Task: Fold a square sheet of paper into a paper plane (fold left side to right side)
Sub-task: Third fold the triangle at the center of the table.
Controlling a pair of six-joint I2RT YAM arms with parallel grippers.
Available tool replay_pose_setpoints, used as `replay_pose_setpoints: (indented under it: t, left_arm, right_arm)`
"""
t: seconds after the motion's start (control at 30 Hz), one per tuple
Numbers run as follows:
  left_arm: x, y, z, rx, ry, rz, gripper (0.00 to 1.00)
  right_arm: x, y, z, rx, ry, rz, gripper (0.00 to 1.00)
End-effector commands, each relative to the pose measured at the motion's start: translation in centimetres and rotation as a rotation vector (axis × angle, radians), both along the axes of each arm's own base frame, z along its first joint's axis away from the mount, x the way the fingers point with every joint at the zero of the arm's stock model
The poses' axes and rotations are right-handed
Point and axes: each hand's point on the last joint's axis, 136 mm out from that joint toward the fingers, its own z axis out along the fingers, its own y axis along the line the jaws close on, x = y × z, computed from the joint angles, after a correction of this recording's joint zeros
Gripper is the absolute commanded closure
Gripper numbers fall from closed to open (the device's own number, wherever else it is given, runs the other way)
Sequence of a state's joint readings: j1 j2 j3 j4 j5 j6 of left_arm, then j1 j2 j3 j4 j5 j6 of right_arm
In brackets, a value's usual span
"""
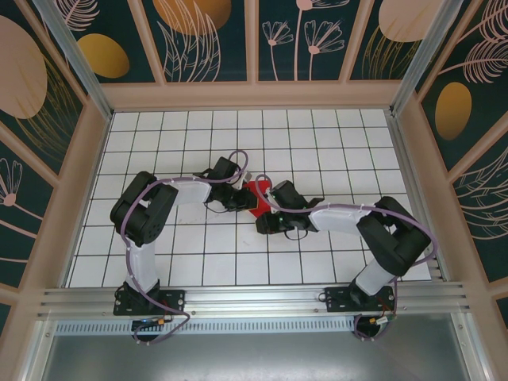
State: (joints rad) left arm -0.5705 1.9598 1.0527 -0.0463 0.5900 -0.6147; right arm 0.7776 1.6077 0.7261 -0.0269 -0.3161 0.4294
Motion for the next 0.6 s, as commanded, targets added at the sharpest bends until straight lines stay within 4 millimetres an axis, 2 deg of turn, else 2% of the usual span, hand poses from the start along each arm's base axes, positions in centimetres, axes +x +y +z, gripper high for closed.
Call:
replay_pose_setpoints:
  t: [0.0, 0.2, 0.33, 0.43, 0.57]
  left_arm:
    - [-1.0, 1.7, -4.2, 0.127, 0.045, 0.023, 0.81]
    - [-0.9, 1.7, -4.2, 0.13, 0.042, 0.023, 0.81]
    - [-0.6, 1.8, -3.7, 0.141, 0.024, 0.02, 0.81]
    - [0.1, 1.5, -2.4, 0.135, -0.006, 0.016, 0.8]
    - [1.3, 0.8, 0.0, 0.112, -0.051, 0.01, 0.8]
  right_arm:
    - [-0.4, -0.6, -1.4, -0.019, 0.042, -0.019, 0.65]
    - [-1.2, -1.1, -2.3, -0.023, 0.079, -0.028, 0.67]
    - [-1.6, -2.7, -3.6, -0.067, 0.138, -0.088, 0.72]
    - [-2.2, -4.5, -4.9, -0.089, 0.222, -0.166, 0.8]
    - [-3.3, -5.6, -5.9, -0.082, 0.285, -0.201, 0.91]
